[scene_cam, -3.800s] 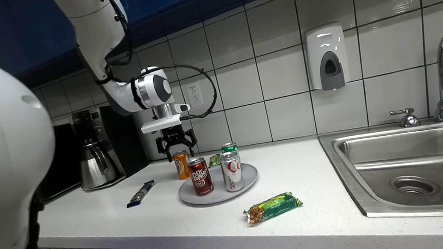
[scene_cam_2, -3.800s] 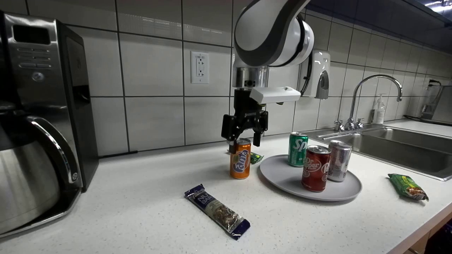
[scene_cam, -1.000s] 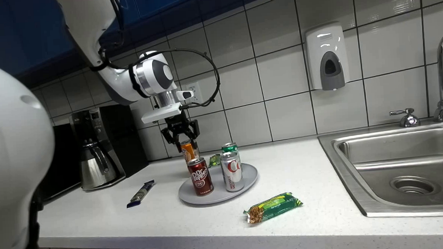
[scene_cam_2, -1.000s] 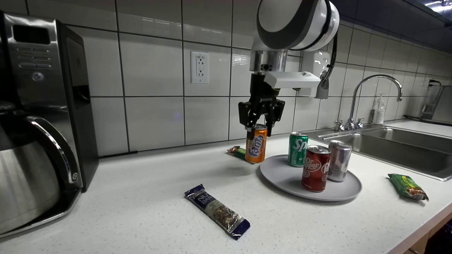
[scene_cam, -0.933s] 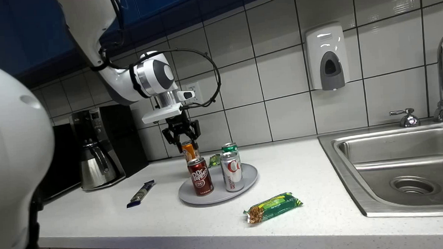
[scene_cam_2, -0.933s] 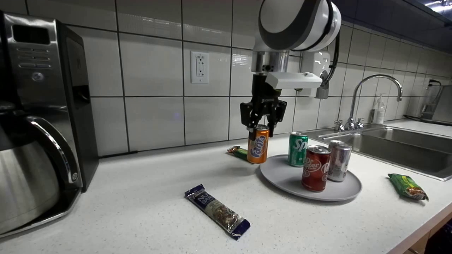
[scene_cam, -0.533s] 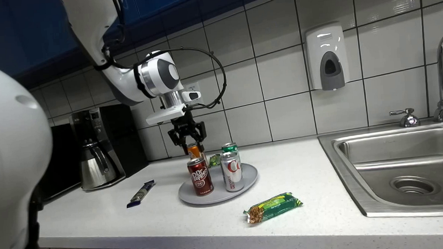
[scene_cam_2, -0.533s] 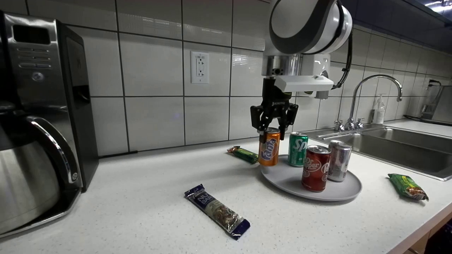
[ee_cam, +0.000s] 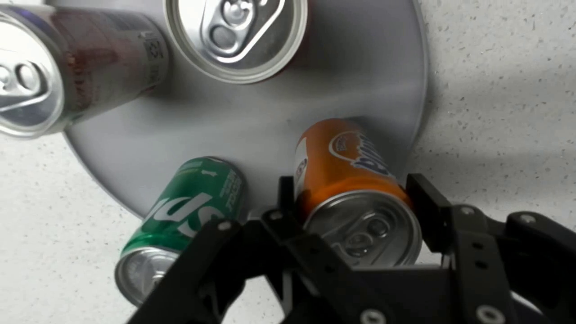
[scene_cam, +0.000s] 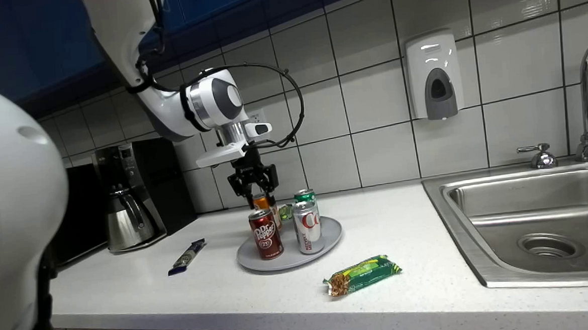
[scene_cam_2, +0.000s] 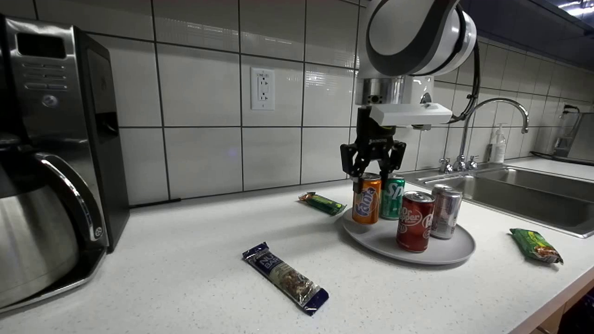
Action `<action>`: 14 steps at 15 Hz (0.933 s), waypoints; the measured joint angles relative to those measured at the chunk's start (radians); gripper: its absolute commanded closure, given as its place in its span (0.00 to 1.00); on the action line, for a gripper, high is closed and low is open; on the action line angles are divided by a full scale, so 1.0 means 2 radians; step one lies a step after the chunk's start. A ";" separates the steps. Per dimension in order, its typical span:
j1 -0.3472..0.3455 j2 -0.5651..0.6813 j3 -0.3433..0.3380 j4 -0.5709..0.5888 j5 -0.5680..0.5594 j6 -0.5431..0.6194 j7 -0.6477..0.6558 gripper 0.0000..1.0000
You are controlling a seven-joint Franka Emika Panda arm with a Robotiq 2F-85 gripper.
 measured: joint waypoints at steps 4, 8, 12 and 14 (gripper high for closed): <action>-0.003 -0.006 -0.004 -0.013 0.000 0.000 0.018 0.62; -0.009 -0.012 -0.005 -0.022 0.000 0.000 0.027 0.62; -0.013 -0.012 -0.005 -0.026 0.000 0.000 0.028 0.11; -0.014 -0.012 -0.005 -0.027 0.000 0.000 0.028 0.01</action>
